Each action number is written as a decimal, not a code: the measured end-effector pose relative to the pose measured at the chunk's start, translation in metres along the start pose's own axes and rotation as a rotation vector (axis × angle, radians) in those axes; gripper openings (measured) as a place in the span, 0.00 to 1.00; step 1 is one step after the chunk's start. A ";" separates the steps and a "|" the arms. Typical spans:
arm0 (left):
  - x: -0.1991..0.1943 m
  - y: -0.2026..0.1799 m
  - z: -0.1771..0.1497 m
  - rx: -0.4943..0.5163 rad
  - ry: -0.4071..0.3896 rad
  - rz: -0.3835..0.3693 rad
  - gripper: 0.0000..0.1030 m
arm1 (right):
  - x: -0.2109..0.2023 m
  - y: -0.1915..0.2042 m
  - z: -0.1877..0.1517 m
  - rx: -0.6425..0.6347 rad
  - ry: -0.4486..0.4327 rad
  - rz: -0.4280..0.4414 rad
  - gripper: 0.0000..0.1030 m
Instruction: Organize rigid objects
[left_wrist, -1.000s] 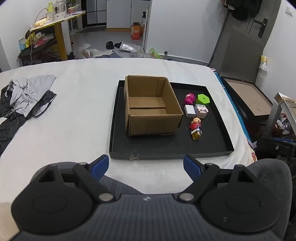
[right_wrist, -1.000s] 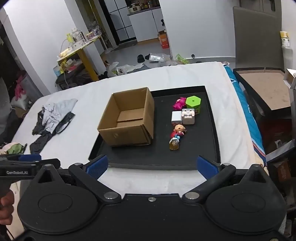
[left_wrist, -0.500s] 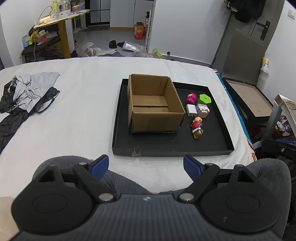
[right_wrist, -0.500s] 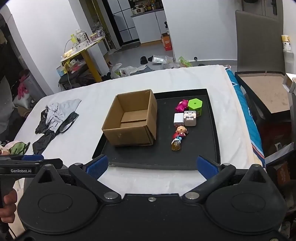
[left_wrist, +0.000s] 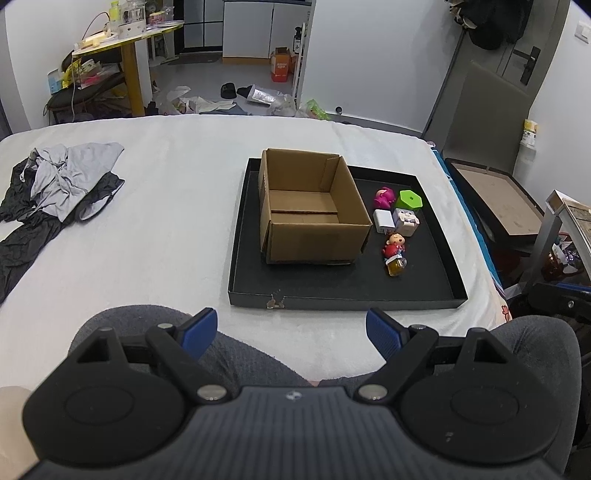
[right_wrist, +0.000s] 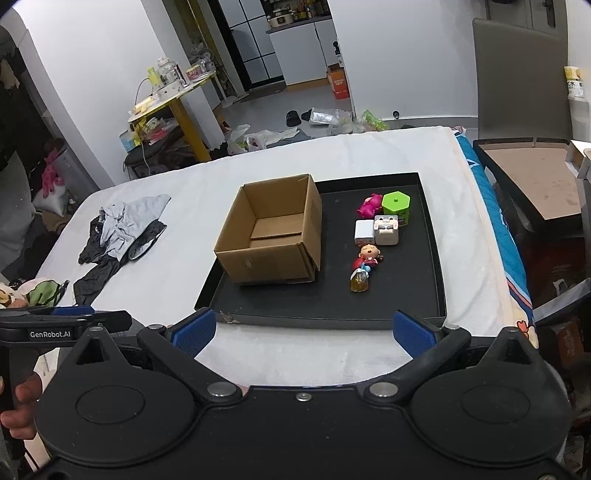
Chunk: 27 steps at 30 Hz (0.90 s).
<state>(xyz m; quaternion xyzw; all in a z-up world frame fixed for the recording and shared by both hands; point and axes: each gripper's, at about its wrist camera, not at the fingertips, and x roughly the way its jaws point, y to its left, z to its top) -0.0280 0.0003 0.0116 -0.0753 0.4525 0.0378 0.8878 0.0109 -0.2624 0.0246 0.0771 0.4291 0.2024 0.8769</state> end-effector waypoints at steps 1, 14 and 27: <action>0.000 0.000 0.000 0.000 0.000 0.000 0.84 | -0.001 0.000 -0.001 0.000 -0.001 -0.003 1.00; -0.003 0.000 -0.002 0.004 -0.010 0.009 0.84 | -0.001 -0.004 -0.005 0.016 0.003 -0.017 1.00; 0.001 0.005 -0.004 -0.002 0.002 0.010 0.84 | 0.001 -0.009 -0.004 0.022 0.004 -0.021 1.00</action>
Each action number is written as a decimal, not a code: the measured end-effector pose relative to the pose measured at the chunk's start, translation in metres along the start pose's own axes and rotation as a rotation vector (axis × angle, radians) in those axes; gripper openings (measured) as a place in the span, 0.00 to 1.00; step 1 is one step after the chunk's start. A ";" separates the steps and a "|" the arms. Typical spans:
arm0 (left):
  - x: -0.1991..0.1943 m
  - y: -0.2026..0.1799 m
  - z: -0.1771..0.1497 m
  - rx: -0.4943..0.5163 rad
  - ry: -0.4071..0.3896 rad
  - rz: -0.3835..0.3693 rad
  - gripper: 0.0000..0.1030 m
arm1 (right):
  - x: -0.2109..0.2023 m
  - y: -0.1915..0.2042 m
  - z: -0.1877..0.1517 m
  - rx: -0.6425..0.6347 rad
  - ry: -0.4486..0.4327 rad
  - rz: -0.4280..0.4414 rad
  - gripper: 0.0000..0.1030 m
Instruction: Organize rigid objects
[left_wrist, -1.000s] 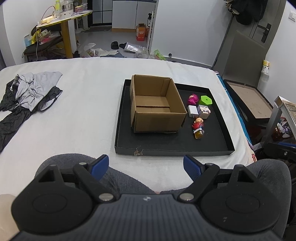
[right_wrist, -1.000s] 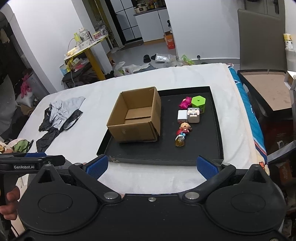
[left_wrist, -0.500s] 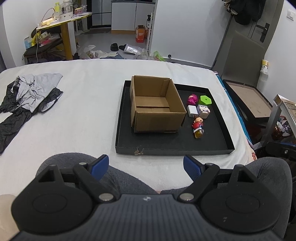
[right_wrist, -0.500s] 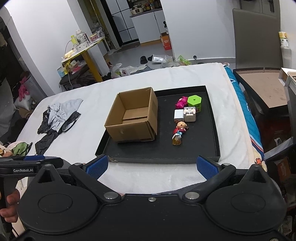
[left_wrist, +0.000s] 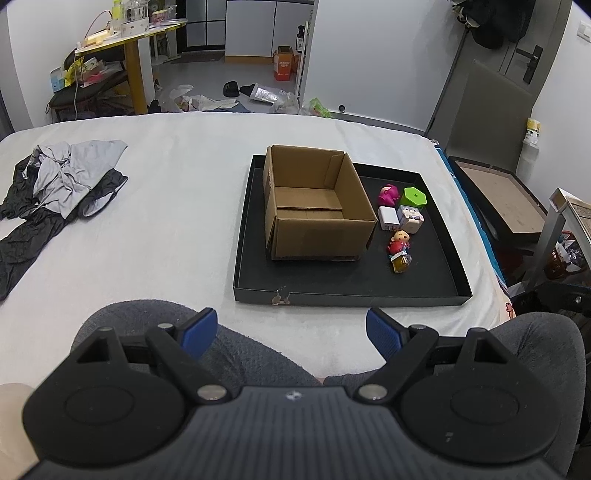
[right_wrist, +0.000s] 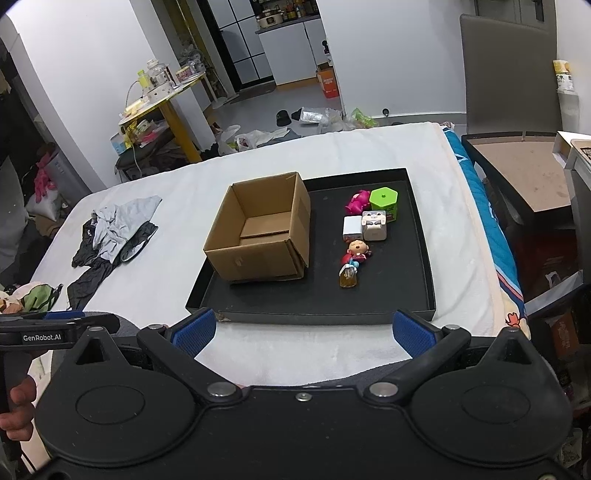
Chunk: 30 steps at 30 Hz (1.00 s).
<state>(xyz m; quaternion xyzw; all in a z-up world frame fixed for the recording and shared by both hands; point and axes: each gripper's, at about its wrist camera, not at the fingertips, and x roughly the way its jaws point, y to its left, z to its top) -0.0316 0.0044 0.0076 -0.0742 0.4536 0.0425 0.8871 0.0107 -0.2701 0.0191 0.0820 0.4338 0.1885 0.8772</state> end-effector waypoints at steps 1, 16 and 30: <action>0.000 0.000 0.000 0.000 0.000 0.000 0.84 | 0.000 0.000 0.000 0.000 -0.001 0.000 1.00; 0.009 0.000 0.006 0.014 0.019 0.004 0.84 | 0.007 -0.002 0.001 0.005 0.015 -0.011 1.00; 0.035 0.004 0.023 0.012 0.070 0.000 0.84 | 0.021 -0.008 0.008 0.013 0.013 -0.027 1.00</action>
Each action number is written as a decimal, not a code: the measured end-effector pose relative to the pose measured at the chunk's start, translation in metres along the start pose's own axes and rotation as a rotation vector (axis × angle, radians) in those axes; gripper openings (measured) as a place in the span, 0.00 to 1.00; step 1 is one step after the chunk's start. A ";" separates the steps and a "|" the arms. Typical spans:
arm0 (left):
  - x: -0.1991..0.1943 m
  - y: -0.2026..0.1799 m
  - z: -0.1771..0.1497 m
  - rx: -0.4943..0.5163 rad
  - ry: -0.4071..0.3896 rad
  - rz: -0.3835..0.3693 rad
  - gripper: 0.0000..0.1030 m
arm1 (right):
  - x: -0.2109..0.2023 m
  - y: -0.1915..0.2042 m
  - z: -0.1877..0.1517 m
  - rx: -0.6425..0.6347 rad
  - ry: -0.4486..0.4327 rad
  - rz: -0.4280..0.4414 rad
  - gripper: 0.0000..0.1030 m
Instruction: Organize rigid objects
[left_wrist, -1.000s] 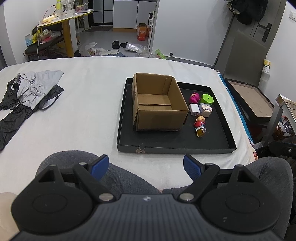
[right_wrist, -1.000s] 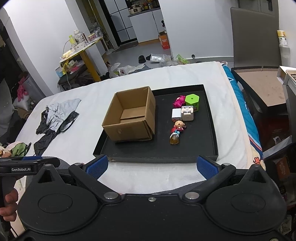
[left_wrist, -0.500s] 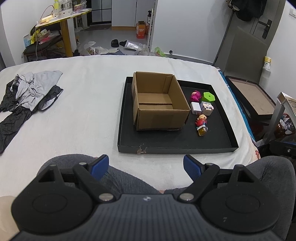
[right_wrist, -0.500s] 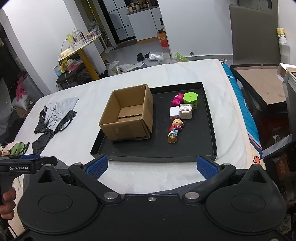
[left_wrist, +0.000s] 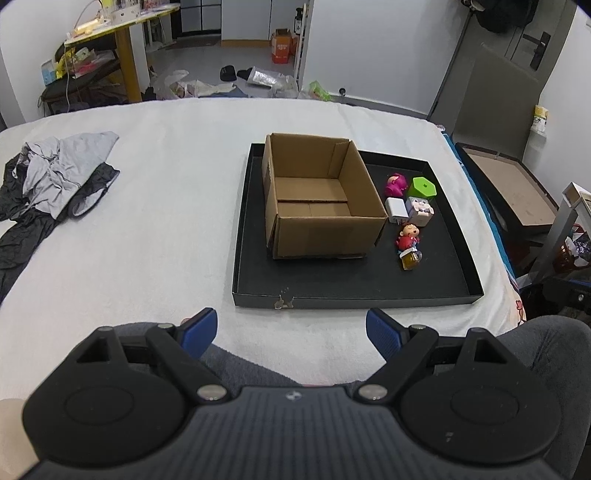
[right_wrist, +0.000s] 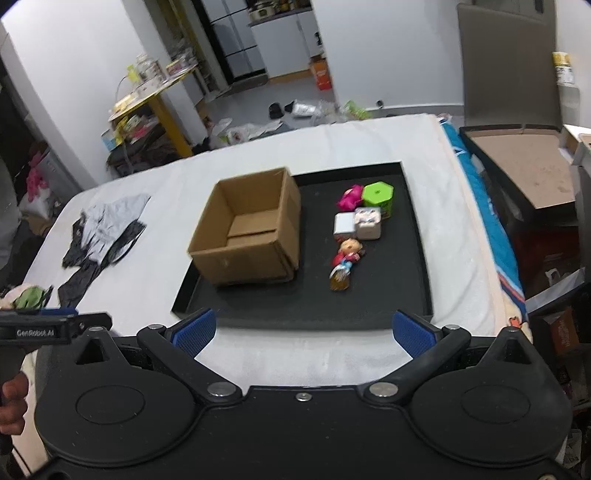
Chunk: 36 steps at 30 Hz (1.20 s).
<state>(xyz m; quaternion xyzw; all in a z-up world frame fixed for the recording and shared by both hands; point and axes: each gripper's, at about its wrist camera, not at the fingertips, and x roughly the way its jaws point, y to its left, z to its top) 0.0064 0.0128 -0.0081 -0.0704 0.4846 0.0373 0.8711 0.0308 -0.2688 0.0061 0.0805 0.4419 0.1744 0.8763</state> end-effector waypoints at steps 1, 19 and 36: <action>0.003 0.000 0.002 0.000 0.006 0.000 0.84 | 0.002 -0.001 0.001 -0.001 0.002 -0.001 1.00; 0.053 0.009 0.048 -0.024 0.016 0.000 0.84 | 0.059 -0.030 0.027 0.082 0.095 -0.011 1.00; 0.125 0.024 0.091 -0.121 0.075 0.003 0.60 | 0.112 -0.059 0.050 0.163 0.156 -0.018 0.85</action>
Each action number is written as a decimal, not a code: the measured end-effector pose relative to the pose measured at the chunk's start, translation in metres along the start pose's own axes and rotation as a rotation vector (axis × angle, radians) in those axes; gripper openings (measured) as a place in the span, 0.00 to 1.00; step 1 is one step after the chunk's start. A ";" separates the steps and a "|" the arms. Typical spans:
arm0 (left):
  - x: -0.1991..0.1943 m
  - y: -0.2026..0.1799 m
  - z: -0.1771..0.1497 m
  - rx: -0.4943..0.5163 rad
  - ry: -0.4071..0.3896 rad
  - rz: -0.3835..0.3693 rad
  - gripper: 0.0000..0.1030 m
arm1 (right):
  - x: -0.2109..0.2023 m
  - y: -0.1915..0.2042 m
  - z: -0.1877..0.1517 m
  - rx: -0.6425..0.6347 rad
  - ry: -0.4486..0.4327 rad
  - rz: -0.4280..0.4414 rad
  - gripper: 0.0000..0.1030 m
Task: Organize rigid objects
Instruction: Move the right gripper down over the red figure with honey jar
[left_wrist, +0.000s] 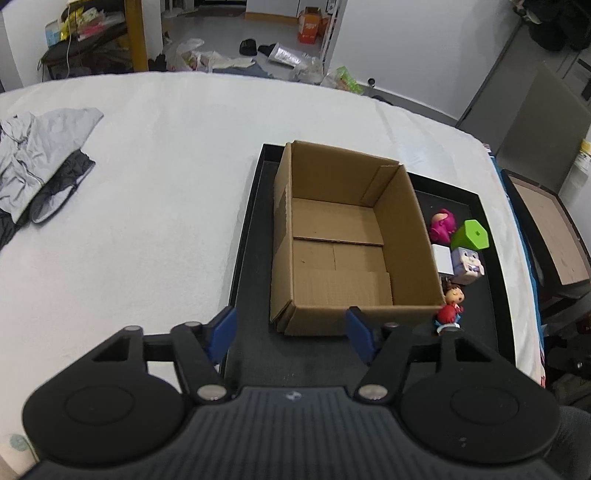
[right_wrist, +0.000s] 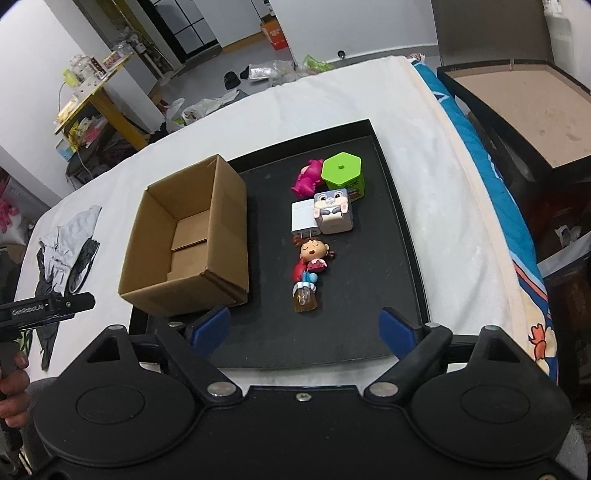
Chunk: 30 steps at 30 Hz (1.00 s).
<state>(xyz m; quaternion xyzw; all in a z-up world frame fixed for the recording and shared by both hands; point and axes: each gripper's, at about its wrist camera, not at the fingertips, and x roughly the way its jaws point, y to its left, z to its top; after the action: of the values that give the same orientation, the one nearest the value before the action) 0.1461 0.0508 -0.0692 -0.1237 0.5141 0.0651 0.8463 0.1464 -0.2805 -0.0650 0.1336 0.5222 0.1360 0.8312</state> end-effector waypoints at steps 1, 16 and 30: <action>0.005 0.000 0.002 -0.004 0.008 -0.001 0.58 | 0.003 -0.001 0.001 0.001 0.005 0.002 0.84; 0.057 0.008 0.026 -0.052 0.098 0.019 0.32 | 0.051 -0.008 0.019 0.028 0.109 0.009 0.81; 0.095 -0.003 0.029 -0.001 0.171 0.066 0.09 | 0.104 -0.004 0.033 0.024 0.217 0.015 0.69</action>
<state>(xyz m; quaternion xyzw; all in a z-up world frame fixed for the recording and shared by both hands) 0.2149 0.0544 -0.1401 -0.1122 0.5883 0.0823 0.7966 0.2199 -0.2486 -0.1394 0.1321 0.6098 0.1498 0.7670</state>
